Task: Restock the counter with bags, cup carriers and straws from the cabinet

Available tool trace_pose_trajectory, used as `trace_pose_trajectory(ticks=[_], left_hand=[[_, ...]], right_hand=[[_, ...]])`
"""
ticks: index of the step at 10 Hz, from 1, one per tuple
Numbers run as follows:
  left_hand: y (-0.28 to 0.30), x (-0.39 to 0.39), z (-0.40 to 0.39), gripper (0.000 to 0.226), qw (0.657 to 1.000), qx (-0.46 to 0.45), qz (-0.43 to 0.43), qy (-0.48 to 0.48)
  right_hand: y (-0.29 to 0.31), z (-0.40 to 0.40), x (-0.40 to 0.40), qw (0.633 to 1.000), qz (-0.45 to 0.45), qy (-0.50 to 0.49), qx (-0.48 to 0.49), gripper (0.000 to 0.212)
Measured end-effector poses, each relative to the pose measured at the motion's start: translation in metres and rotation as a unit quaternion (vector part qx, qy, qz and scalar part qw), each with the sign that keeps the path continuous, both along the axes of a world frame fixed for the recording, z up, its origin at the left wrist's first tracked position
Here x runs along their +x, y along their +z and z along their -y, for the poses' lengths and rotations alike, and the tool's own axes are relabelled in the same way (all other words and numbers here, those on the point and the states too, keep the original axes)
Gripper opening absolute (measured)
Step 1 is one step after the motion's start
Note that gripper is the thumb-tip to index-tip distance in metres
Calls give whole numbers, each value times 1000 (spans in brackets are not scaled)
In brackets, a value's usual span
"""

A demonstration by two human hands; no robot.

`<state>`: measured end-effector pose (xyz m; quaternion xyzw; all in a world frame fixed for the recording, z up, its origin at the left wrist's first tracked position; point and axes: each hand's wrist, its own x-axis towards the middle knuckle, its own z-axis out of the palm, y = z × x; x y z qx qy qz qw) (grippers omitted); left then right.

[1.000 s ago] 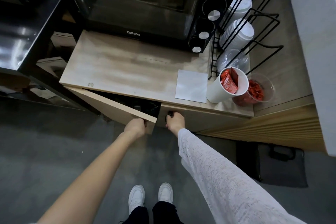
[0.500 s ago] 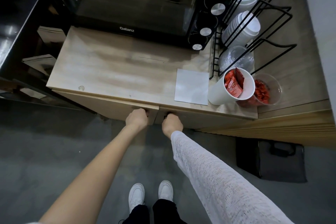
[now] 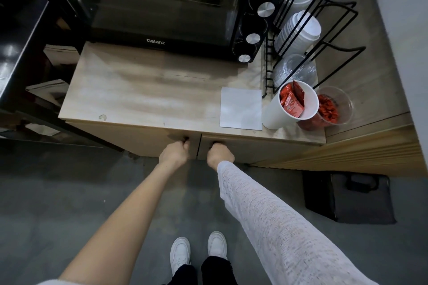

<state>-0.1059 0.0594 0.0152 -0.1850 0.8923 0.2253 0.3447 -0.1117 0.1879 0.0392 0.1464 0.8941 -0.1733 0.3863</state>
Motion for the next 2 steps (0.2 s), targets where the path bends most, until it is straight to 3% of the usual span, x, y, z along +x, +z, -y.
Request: trace_pose_trajectory(ticks=[2], left_hand=[[7, 41, 22, 43, 997, -11, 43, -65]], right_hand=[[17, -11, -1, 993, 108, 4, -38, 24]])
